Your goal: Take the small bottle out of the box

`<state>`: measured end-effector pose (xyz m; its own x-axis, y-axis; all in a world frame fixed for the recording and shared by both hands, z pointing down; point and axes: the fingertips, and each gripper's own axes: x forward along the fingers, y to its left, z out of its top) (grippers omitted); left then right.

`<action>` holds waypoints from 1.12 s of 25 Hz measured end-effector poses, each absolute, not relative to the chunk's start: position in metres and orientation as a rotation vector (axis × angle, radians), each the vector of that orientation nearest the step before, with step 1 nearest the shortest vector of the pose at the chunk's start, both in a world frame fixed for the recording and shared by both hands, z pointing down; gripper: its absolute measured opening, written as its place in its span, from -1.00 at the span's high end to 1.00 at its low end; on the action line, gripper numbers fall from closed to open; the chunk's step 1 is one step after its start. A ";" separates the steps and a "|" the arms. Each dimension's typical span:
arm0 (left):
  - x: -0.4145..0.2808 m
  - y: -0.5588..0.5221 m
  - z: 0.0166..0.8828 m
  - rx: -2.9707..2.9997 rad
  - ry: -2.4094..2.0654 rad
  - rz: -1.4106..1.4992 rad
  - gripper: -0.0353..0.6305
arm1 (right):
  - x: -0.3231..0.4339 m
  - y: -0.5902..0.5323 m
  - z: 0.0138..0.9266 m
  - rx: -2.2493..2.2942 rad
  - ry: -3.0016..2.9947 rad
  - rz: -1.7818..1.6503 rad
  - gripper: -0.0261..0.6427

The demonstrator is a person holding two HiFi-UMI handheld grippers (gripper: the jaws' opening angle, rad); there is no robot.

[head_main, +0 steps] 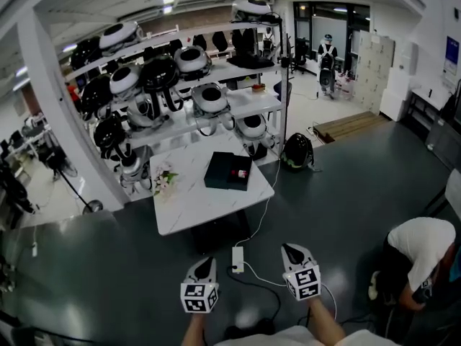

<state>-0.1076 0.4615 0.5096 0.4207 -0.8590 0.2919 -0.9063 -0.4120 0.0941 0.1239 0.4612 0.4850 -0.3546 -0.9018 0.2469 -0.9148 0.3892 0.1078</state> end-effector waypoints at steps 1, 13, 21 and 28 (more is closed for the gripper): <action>-0.104 0.461 0.509 2.437 -1.551 0.291 0.84 | 0.126 0.460 0.486 1.588 -2.392 0.069 0.86; -0.069 0.449 0.508 2.417 -1.613 0.324 0.84 | 0.161 0.445 0.502 1.509 -2.446 0.124 0.86; -0.058 0.426 0.521 2.394 -1.619 0.336 0.84 | 0.160 0.419 0.520 1.454 -2.449 0.137 0.86; -0.053 0.393 0.526 2.395 -1.601 0.333 0.84 | 0.160 0.387 0.521 1.449 -2.436 0.136 0.86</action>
<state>-0.0530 0.3933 0.5260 0.3731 -0.8712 0.3190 -0.9262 -0.3700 0.0728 0.1600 0.3867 0.5209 -0.4446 -0.8424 0.3044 -0.8711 0.4858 0.0721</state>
